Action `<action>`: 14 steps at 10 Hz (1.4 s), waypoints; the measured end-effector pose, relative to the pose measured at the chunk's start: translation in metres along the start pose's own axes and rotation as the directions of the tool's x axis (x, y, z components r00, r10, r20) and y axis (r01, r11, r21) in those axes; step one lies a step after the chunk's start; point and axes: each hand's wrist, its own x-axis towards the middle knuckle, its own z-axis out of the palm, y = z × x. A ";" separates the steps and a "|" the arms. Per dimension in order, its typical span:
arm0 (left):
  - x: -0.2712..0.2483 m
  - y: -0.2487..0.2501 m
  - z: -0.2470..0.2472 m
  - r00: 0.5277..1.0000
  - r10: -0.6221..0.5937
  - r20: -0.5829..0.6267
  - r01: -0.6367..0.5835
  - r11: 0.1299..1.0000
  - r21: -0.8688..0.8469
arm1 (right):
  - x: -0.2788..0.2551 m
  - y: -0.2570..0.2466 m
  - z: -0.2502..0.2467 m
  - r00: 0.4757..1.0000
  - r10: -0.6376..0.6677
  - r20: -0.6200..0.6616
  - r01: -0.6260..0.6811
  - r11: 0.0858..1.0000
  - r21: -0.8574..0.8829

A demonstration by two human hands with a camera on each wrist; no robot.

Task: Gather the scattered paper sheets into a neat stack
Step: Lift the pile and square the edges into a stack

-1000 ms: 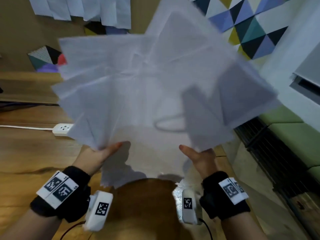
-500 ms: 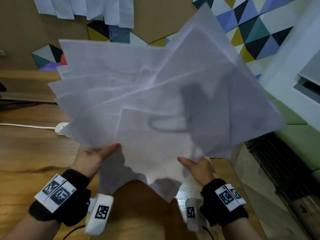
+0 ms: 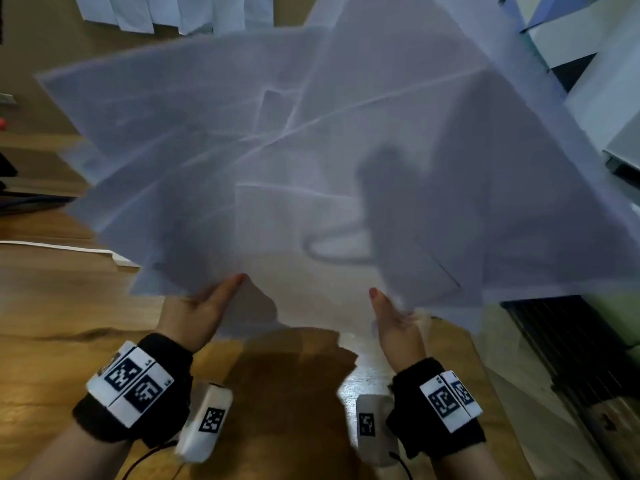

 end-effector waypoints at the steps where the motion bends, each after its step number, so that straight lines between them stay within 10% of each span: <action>1: -0.002 0.002 -0.001 0.999 -0.039 -0.012 0.036 0.985 -0.166 | 0.001 0.003 0.001 0.999 0.037 0.008 -0.037 0.999 -0.036; 4: -0.006 -0.009 0.002 0.993 -0.097 0.061 0.096 0.995 0.016 | 0.008 -0.003 -0.008 0.996 0.082 0.040 -0.074 0.983 -0.165; 6: -0.006 0.011 -0.002 0.985 0.012 0.173 -0.024 0.997 0.071 | 0.010 -0.020 -0.018 0.983 -0.174 -0.065 0.166 0.980 -0.110; 12: 0.013 0.005 -0.027 0.937 0.339 0.084 -0.250 0.819 -0.516 | 0.020 -0.024 -0.024 0.997 -0.077 0.030 0.070 0.978 0.197; 14: 0.011 0.009 -0.024 0.995 0.097 0.035 -0.061 0.826 -0.560 | 0.015 -0.029 -0.022 0.993 -0.090 0.082 0.071 0.973 0.219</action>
